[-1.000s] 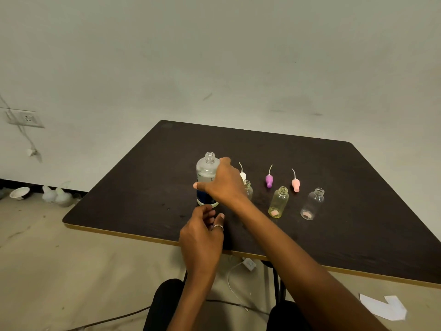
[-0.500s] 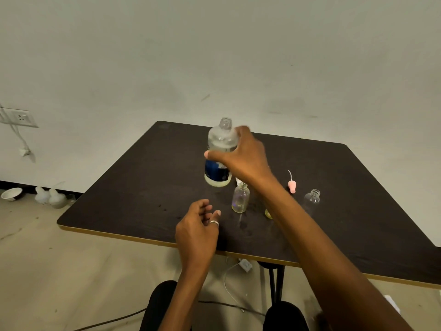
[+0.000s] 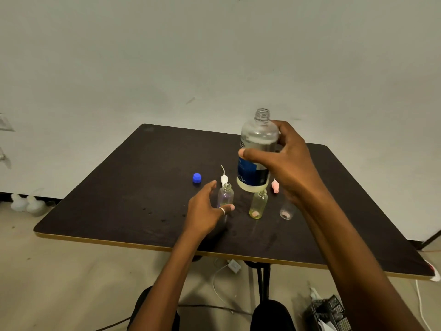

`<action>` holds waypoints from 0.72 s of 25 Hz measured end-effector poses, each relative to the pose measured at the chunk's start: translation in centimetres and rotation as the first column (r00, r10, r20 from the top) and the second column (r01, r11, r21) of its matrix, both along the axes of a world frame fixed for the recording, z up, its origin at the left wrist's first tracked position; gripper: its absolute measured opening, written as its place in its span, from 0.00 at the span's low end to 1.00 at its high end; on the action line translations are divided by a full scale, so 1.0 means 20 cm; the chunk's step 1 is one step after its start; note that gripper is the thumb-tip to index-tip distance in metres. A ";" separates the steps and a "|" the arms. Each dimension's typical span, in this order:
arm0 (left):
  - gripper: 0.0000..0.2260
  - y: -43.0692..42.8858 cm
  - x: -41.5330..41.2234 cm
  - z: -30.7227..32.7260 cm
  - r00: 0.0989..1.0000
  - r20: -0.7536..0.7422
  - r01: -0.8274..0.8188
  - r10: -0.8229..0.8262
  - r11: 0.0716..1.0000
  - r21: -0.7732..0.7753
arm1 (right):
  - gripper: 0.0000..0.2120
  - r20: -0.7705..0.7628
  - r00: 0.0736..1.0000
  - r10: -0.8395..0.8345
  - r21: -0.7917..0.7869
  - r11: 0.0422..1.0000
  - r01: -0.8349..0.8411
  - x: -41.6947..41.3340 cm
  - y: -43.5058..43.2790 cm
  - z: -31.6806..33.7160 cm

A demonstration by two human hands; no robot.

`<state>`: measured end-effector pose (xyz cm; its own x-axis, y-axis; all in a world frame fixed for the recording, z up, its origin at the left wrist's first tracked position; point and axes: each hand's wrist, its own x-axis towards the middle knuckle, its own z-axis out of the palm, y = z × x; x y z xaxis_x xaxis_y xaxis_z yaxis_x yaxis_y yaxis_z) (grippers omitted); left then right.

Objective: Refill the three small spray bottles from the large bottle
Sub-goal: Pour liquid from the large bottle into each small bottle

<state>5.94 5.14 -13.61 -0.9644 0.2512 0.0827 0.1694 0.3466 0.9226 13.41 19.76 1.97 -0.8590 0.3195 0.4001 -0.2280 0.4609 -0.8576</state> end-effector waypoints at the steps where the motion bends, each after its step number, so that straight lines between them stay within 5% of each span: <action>1: 0.39 0.01 -0.01 0.01 1.000 -0.010 0.010 -0.010 1.000 -0.010 | 0.30 -0.003 1.000 -0.008 0.010 1.000 0.008 0.03 0.02 -0.01; 11: 0.26 0.06 0.01 0.06 0.999 -0.040 -0.032 0.030 0.998 -0.050 | 0.30 0.028 1.000 0.011 0.021 1.000 -0.011 0.16 0.15 -0.12; 18: 0.26 -0.09 0.21 0.31 0.980 -0.196 -0.006 0.006 1.000 0.000 | 0.30 0.017 0.999 -0.033 0.242 0.970 0.028 0.27 0.18 -0.11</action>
<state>10.08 3.29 -7.40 -0.9309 0.2454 0.2706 0.3452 0.3486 0.8714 18.77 23.44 -0.16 -0.8593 0.2415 0.4508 -0.1939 0.6619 -0.7241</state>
